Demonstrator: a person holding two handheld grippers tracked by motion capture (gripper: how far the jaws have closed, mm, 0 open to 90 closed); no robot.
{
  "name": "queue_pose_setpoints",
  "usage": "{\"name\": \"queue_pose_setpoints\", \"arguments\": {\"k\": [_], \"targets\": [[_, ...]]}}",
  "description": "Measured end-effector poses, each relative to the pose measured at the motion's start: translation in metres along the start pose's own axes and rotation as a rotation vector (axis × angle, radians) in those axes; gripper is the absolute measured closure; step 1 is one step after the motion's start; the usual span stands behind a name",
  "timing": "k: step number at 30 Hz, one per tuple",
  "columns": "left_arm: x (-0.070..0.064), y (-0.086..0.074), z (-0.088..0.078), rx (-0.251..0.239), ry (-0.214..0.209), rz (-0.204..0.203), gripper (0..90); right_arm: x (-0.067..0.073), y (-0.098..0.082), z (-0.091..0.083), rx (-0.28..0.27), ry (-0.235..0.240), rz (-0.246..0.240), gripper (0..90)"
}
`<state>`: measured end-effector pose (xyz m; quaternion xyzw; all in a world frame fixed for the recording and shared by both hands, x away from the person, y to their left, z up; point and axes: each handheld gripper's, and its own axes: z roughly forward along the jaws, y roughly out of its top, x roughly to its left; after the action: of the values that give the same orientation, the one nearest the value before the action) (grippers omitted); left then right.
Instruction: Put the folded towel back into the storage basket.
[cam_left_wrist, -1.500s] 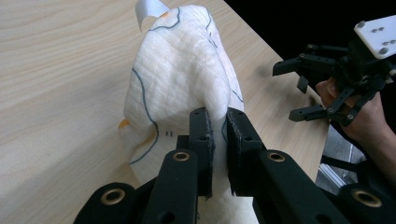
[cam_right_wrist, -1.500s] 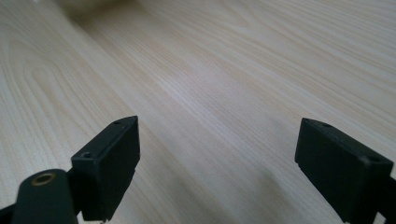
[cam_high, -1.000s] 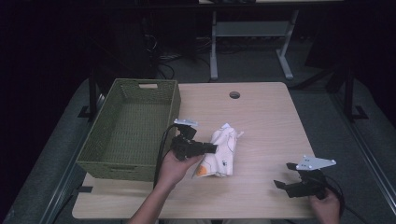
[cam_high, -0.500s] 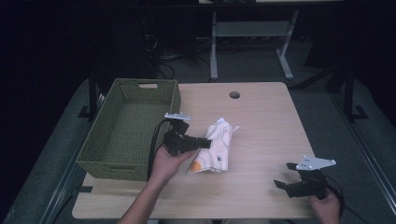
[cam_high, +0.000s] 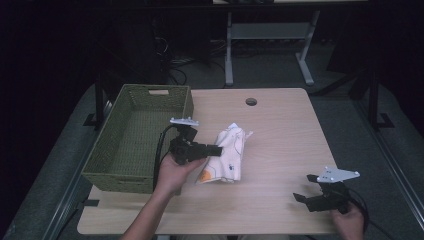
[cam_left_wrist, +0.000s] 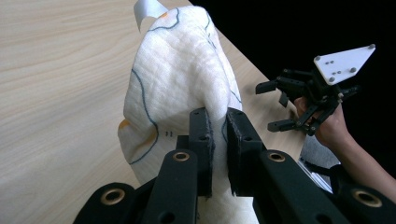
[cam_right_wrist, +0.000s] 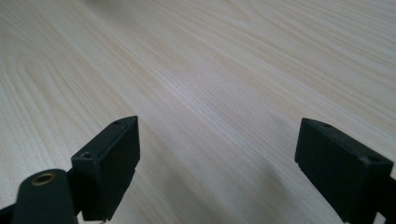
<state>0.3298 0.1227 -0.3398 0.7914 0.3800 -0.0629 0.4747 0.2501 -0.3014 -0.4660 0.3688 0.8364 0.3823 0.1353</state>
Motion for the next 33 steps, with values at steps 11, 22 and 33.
{"name": "queue_pose_setpoints", "arguments": {"k": [11, 22, 33], "targets": [[0.002, 0.004, -0.017, -0.015, 0.013, 0.0, 82.7, 0.0, 0.0, 0.001, 0.012, -0.005, 0.001, 13.6], [0.003, 0.009, -0.028, -0.018, 0.025, 0.002, 82.7, 0.0, 0.0, 0.001, 0.009, -0.003, -0.001, 13.6], [0.007, 0.015, -0.046, -0.03, 0.04, 0.004, 82.7, -0.001, -0.001, 0.002, 0.013, -0.004, 0.005, 13.6]]}}
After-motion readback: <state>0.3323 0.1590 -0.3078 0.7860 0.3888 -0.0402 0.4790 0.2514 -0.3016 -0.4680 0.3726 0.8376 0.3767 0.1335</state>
